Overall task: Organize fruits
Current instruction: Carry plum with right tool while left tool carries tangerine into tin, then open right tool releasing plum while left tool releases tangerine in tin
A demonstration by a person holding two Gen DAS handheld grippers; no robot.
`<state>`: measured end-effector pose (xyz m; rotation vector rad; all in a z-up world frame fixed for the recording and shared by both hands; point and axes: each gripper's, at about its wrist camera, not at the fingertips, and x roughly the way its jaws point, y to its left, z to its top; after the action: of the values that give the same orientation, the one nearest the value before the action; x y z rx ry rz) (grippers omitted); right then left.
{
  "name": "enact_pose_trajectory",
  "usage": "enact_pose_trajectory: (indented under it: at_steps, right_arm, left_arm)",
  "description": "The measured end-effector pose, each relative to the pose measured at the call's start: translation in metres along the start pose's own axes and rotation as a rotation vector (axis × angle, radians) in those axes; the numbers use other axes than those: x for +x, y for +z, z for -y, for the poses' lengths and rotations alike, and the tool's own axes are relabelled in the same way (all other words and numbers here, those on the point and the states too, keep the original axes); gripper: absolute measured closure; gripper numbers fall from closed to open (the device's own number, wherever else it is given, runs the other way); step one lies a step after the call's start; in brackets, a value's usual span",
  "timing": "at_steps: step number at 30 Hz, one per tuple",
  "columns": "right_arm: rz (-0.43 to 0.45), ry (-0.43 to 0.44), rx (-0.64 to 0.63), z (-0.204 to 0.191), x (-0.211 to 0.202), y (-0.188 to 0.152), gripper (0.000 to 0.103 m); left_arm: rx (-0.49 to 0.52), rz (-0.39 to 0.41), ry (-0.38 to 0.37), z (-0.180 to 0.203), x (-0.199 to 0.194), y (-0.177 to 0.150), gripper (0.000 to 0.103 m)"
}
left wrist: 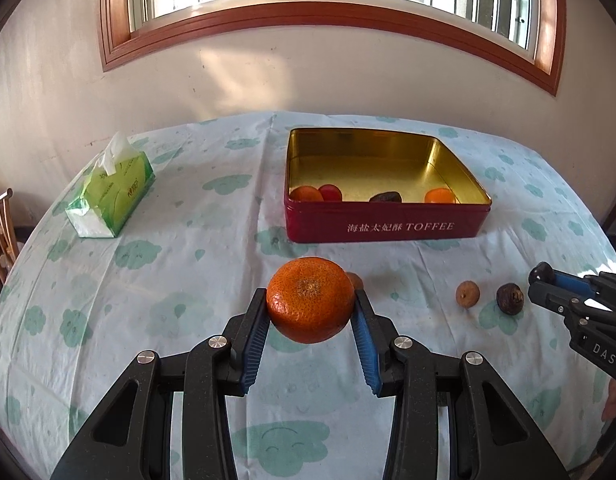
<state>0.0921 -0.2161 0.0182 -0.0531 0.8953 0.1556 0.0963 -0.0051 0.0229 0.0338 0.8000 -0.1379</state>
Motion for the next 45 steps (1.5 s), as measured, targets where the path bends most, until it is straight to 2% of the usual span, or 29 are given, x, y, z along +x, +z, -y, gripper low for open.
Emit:
enact_pose_trajectory:
  at_steps: [9,20,26,45]
  right_arm:
    - [0.02,0.033,0.009,0.003,0.009,0.035,0.078]
    - [0.021,0.028,-0.01,0.004,0.038,0.077,0.078]
    - [0.013,0.028,-0.017,0.002,0.06,0.095,0.078]
    - [-0.033,0.043,-0.023,0.002,0.098,0.102,0.078]
  left_arm:
    - [-0.027,0.03,-0.039,-0.004,0.011,0.028,0.061]
    - [-0.002,0.027,0.001,0.002,0.044,0.067,0.061]
    - [0.009,0.016,-0.005,0.012,0.067,0.088,0.061]
    - [0.023,-0.061,0.013,0.019,0.12,0.093,0.061]
